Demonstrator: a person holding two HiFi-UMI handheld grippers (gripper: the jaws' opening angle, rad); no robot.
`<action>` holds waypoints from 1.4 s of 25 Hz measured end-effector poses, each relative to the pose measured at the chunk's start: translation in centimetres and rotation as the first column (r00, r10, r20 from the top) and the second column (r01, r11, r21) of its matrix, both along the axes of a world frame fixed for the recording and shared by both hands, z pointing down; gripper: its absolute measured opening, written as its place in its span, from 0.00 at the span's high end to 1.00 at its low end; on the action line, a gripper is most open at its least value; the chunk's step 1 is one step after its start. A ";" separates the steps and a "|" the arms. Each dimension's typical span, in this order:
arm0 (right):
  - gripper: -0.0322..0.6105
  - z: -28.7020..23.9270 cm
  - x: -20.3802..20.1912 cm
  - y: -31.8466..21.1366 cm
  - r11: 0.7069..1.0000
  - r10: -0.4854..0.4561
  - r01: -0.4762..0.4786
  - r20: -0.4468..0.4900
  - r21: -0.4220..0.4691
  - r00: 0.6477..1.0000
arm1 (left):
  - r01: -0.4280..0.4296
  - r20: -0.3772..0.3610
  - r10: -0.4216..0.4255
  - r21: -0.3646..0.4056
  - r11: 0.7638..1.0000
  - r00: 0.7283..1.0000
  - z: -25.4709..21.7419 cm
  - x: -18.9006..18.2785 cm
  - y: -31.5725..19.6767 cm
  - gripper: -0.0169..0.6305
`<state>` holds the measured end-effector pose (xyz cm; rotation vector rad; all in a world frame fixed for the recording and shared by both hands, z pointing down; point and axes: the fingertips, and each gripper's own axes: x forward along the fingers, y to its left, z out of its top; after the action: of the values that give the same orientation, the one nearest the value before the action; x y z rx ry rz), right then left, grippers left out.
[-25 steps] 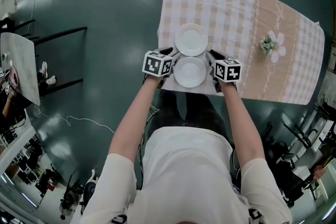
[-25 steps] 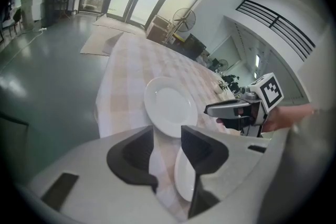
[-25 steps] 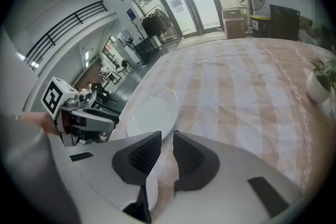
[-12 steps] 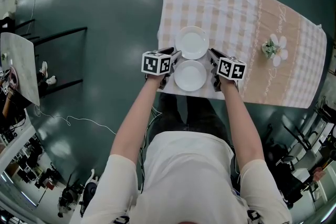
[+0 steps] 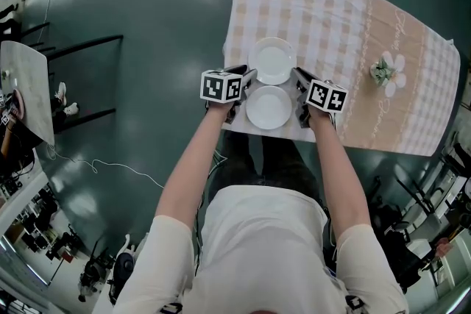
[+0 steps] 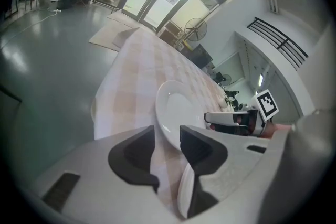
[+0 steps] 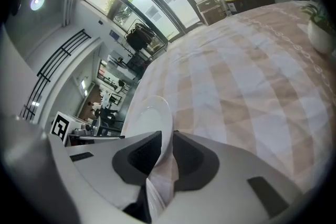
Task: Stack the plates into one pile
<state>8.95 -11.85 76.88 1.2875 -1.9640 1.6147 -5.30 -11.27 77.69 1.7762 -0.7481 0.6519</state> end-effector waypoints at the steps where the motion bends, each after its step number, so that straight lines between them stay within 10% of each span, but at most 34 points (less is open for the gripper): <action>1: 0.82 0.0 -0.1 -0.1 1.000 0.007 -0.007 0.007 0.000 1.000 | 0.005 -0.002 -0.005 0.000 1.000 1.000 0.0 -0.1 0.0 0.74; 35: 0.87 -3.2 -0.6 1.3 0.999 0.033 -0.034 0.047 0.009 0.998 | 0.064 -0.037 -0.064 -0.001 0.998 0.997 -3.9 -0.5 0.9 0.91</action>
<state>8.31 -10.55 73.64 1.3043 -1.9900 1.6676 -5.76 -10.34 73.80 1.7527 -0.7765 0.5748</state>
